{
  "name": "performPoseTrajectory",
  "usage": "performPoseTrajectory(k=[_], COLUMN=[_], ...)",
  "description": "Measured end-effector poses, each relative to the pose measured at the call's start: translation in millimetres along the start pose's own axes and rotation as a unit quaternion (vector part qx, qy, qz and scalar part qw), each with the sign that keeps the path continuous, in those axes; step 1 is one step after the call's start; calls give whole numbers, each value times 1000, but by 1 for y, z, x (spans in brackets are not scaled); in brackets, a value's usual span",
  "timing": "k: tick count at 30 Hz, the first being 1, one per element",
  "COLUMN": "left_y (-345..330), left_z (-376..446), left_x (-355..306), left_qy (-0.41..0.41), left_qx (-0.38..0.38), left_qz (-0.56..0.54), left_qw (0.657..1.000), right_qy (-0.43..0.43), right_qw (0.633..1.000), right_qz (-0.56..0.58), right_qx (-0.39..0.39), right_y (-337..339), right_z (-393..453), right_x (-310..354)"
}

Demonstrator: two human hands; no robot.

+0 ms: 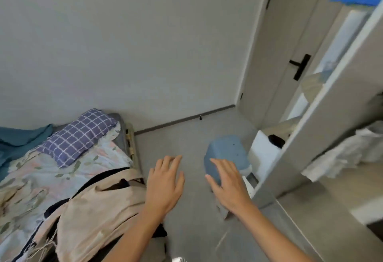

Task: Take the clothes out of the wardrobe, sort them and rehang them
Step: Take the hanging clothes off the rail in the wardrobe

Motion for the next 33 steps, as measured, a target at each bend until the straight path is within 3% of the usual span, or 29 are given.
performPoseTrajectory(k=[8,13,21,33], left_y=[-78,-133,-199,-301], left_z=[38,42,54,156], left_x=[-231,-366,-514,-627], left_qy=[-222,-310,-335,-371], left_qx=[41,91,141,179], left_qz=[-96,-127,-123,-117], left_qw=[969,938,923,904], right_qy=[-174,-262,-354,-478], right_qw=[974,943,899,823], right_qz=[-69,-81,-103,-155], right_qx=[-130,-187,-237,-265], right_y=[148,215,306,374], right_z=[-110,-181,-252,-286], right_x=[-151,-242,-353,-484])
Point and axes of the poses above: each hand's wrist, its own z-axis towards the middle knuckle, its own y-axis out of the back of the hand, x = y × z, the point moved 1 cm from there along z, towards the middle knuckle, and after that the axes turned 1 degree about y, right-handed, at the moved point
